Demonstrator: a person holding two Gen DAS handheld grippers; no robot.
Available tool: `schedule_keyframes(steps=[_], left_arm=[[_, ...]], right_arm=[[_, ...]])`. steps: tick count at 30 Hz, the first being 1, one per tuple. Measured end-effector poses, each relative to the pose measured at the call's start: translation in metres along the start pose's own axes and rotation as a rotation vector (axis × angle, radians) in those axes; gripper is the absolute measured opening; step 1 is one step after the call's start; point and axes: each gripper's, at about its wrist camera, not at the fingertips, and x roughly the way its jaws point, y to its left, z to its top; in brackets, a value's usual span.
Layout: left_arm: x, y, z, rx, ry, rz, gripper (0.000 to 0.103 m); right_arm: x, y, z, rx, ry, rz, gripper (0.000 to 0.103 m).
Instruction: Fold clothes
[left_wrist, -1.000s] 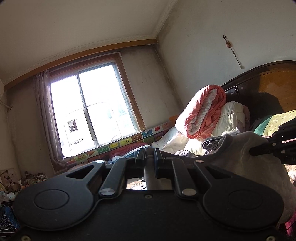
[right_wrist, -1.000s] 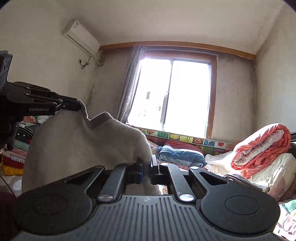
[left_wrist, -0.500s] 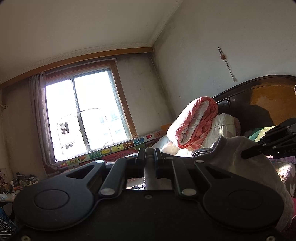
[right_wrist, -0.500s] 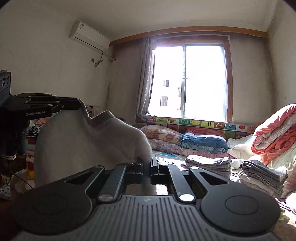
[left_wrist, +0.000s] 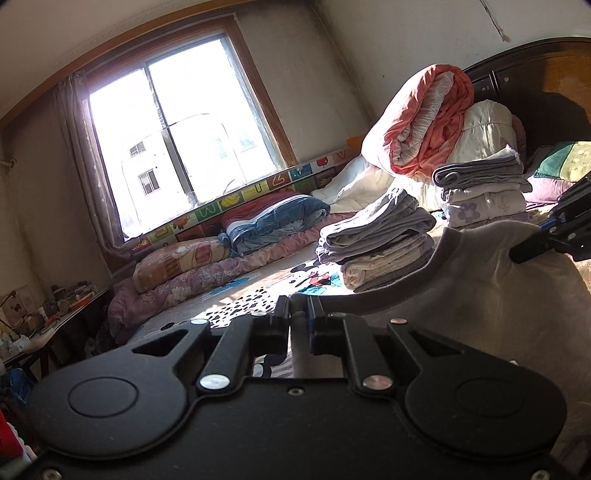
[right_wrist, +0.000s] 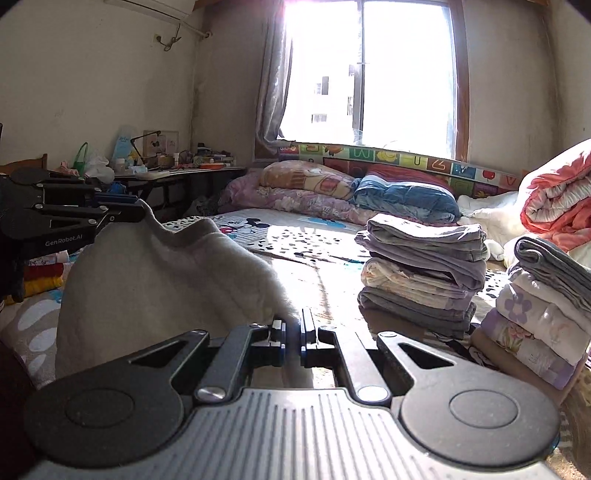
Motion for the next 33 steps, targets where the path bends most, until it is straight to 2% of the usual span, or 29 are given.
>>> schedule_keyframes(steps=[15, 22, 26, 33], left_arm=[[0.157, 0.019, -0.046, 0.036, 0.144, -0.037, 0.009], [0.222, 0.023, -0.062, 0.032, 0.213, -0.108, 0.009], [0.252, 0.022, -0.073, 0.021, 0.27, -0.134, 0.009], [0.285, 0.008, -0.102, 0.054, 0.395, -0.134, 0.009]], right_arm=[[0.16, -0.034, -0.004, -0.039, 0.163, -0.02, 0.008], [0.224, -0.056, -0.011, -0.016, 0.248, -0.038, 0.008], [0.251, -0.062, -0.021, 0.008, 0.307, -0.041, 0.009], [0.284, -0.063, -0.045, 0.038, 0.444, -0.043, 0.012]])
